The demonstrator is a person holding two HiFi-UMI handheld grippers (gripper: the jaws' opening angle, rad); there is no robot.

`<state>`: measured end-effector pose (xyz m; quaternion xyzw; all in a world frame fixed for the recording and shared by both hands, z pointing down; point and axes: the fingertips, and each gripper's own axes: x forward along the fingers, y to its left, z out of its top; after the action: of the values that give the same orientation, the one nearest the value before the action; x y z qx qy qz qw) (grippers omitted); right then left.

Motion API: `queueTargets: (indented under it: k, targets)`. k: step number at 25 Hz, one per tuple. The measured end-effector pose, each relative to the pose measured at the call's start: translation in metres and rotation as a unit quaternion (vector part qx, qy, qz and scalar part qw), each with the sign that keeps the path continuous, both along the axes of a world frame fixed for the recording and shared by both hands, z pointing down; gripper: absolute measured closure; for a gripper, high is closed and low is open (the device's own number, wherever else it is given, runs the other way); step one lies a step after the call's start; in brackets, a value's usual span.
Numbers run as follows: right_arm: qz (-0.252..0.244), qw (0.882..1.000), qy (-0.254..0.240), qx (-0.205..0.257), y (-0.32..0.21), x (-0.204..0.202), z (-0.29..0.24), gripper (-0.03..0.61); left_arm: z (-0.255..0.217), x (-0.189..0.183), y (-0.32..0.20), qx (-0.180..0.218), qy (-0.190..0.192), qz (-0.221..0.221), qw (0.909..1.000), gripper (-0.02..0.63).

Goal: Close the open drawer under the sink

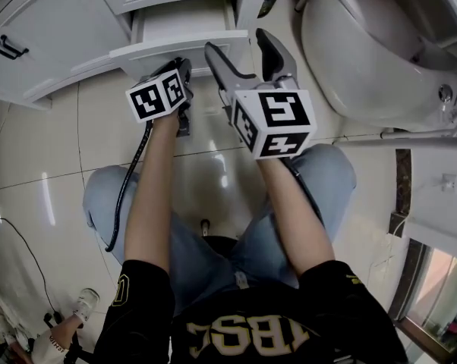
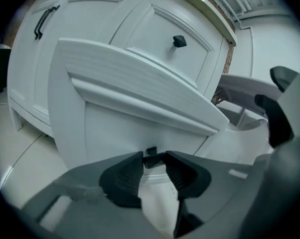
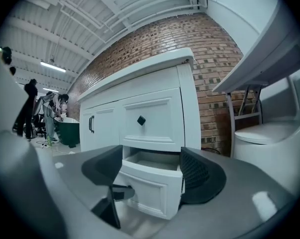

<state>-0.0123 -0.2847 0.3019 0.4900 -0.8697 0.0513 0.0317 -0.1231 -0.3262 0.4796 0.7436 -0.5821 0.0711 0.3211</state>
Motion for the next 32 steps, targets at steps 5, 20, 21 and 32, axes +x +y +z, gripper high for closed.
queueTargets:
  k: [5,20,21,32]
  targets:
    - [-0.008,1.000,0.012,0.001,-0.012,0.015,0.000,0.210,-0.002,-0.006,-0.042,0.032,0.011,-0.020,0.9992,0.465]
    - [0.045,0.999,0.005,-0.002,-0.032,0.072,-0.019,0.216,-0.003,-0.013,-0.097,0.028,-0.004,0.005,0.9996,0.457]
    - [0.044,0.999,0.005,-0.002,-0.030,0.071,-0.019,0.216,-0.002,-0.010,-0.090,0.025,-0.009,0.016,0.9995,0.422]
    - [0.021,0.999,0.034,0.021,0.020,0.058,-0.033,0.219,-0.091,-0.008,-0.005,0.098,-0.047,0.037,0.9934,0.344]
